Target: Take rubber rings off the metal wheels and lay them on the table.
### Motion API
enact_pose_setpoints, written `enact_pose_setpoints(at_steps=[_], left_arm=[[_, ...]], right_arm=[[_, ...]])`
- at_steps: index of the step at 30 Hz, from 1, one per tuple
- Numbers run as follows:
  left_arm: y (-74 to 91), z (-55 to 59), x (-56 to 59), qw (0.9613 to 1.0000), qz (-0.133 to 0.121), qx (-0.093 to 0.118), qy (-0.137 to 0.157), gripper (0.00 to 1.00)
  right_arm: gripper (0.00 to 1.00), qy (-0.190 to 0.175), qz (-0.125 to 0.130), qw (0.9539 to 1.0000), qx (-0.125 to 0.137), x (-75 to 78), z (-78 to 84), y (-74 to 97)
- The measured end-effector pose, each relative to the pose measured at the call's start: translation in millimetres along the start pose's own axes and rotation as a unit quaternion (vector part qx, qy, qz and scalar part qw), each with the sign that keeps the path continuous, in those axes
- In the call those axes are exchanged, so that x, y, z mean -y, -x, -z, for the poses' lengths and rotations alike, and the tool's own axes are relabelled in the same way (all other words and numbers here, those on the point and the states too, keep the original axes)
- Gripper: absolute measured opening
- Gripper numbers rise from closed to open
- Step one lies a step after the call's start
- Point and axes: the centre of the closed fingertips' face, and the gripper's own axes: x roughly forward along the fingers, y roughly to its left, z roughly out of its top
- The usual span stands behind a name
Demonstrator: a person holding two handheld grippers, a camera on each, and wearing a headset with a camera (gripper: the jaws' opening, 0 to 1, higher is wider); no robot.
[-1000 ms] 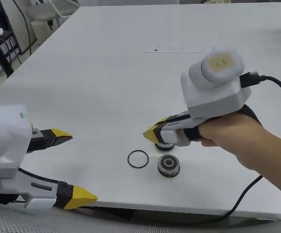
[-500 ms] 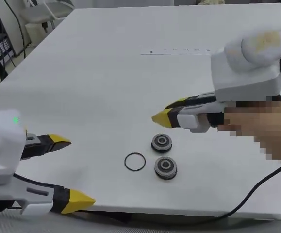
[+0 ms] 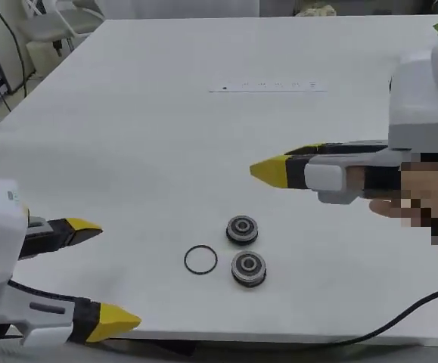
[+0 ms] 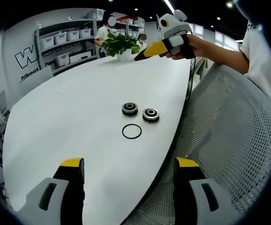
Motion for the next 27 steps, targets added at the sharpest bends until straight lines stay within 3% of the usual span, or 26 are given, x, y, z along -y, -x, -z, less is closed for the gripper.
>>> enact_pose_setpoints(at_steps=[4, 10, 12, 17, 27], left_arm=[[0.0, 4.5, -1.3, 0.9999, -0.001, -0.010, -0.002, 0.75], [0.3, -3.2, 3.3, 1.0000, 0.005, 0.005, 0.001, 0.74], [0.5, -10.8, 6.6, 0.9996, 0.013, 0.026, 0.006, 0.74], [0.1, -17.8, 10.7, 0.9985, 0.027, 0.045, 0.019, 0.75], [1.4, -24.8, 16.8, 0.9971, 0.043, 0.063, 0.004, 0.74]], right_arm=[[0.35, -0.007, -0.002, 0.9999, -0.012, 1.8, 11.6, -5.2], [0.38, 0.014, 0.015, 0.9988, -0.045, 13.0, 27.1, -16.6], [0.38, 0.024, 0.017, 0.9987, -0.042, 16.8, 29.7, -19.4], [0.37, 0.056, 0.004, 0.9969, -0.056, 23.4, 43.1, -22.7], [0.36, 0.037, -0.016, 0.9973, -0.061, 25.0, 53.0, -27.5]])
